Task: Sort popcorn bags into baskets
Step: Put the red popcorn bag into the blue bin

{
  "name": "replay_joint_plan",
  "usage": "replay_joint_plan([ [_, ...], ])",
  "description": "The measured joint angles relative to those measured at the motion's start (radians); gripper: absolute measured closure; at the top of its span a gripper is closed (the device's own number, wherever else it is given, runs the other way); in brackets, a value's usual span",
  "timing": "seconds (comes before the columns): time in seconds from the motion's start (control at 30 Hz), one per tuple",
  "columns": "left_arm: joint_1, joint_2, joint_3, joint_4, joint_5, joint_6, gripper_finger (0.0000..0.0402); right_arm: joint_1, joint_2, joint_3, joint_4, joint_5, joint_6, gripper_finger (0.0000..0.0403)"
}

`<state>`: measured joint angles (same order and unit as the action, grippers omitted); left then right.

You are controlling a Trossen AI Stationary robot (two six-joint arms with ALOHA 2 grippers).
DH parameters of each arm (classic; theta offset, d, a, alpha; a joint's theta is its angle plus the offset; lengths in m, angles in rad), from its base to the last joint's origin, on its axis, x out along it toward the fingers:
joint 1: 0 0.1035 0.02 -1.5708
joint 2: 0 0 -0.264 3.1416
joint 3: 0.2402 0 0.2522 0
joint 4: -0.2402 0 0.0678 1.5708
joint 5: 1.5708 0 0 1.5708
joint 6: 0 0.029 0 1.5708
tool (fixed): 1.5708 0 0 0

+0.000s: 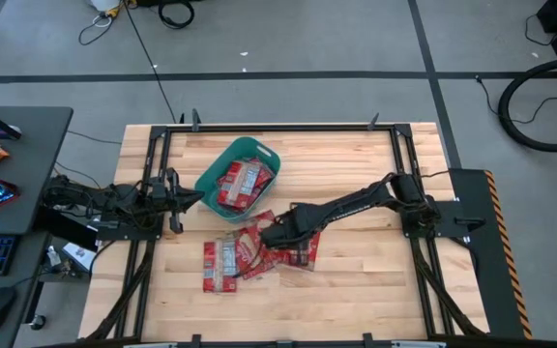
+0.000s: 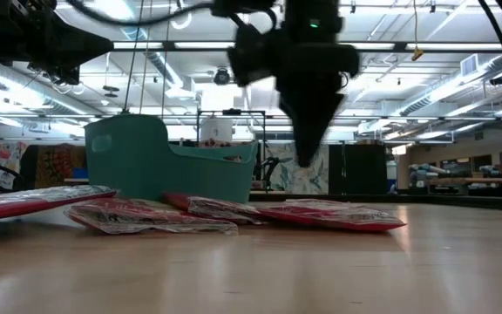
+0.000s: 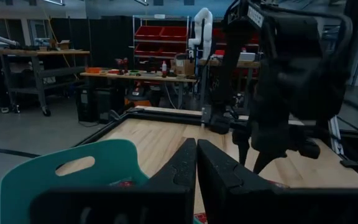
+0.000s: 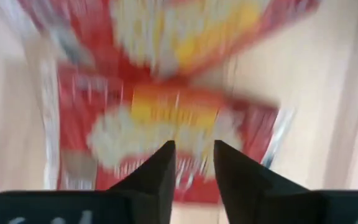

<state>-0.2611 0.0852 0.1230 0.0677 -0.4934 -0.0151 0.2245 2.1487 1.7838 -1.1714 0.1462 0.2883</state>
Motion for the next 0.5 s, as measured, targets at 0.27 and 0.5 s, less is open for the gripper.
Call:
replay_joint_plan([
  [0.27,0.000,0.000,0.000,0.000,0.000,0.000,0.0383,0.030,0.000,-0.057,-0.153,-0.008,0.150,0.0209],
  [0.5,0.000,0.000,0.000,0.000,0.000,-0.005,0.0383,-0.005,0.000,-0.071,-0.136,0.039,0.089,0.0187],
])
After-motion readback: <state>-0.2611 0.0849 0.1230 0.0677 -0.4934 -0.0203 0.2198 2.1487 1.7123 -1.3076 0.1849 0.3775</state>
